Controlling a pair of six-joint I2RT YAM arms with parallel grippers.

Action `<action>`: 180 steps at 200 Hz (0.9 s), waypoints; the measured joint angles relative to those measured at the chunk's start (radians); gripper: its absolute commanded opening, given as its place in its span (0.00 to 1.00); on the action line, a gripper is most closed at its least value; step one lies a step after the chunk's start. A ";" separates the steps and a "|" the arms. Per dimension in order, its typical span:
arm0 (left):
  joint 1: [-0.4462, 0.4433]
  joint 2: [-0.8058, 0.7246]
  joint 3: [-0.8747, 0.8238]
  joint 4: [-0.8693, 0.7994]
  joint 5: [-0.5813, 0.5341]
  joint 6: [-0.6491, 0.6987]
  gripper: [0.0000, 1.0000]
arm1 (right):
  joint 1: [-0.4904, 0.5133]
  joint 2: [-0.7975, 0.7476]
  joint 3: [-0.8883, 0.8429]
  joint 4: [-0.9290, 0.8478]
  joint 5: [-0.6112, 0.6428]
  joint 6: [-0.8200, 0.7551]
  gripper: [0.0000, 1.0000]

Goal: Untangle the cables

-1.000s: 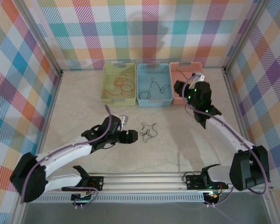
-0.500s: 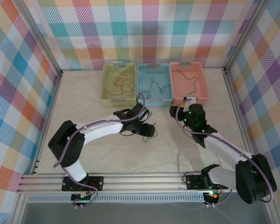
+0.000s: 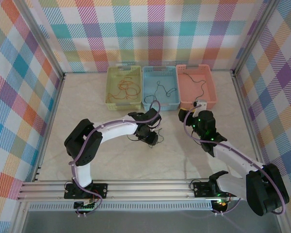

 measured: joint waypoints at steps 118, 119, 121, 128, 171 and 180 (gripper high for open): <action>-0.001 -0.314 -0.046 0.043 -0.059 0.040 0.00 | 0.002 -0.031 0.000 0.024 -0.080 -0.007 0.56; -0.001 -0.319 -0.047 0.045 -0.059 0.041 0.00 | 0.002 -0.032 0.000 0.025 -0.083 -0.007 0.56; -0.001 -0.333 -0.051 0.050 -0.057 0.043 0.00 | 0.003 -0.034 0.000 0.029 -0.090 -0.007 0.56; -0.001 -0.388 -0.065 0.063 -0.052 0.047 0.00 | 0.005 -0.045 -0.001 0.040 -0.114 -0.008 0.56; -0.001 -0.650 -0.186 0.121 -0.041 0.054 0.00 | 0.040 -0.079 -0.033 0.203 -0.329 -0.027 0.58; -0.001 -0.684 -0.205 0.130 -0.040 0.054 0.00 | 0.057 -0.079 -0.035 0.231 -0.381 -0.038 0.58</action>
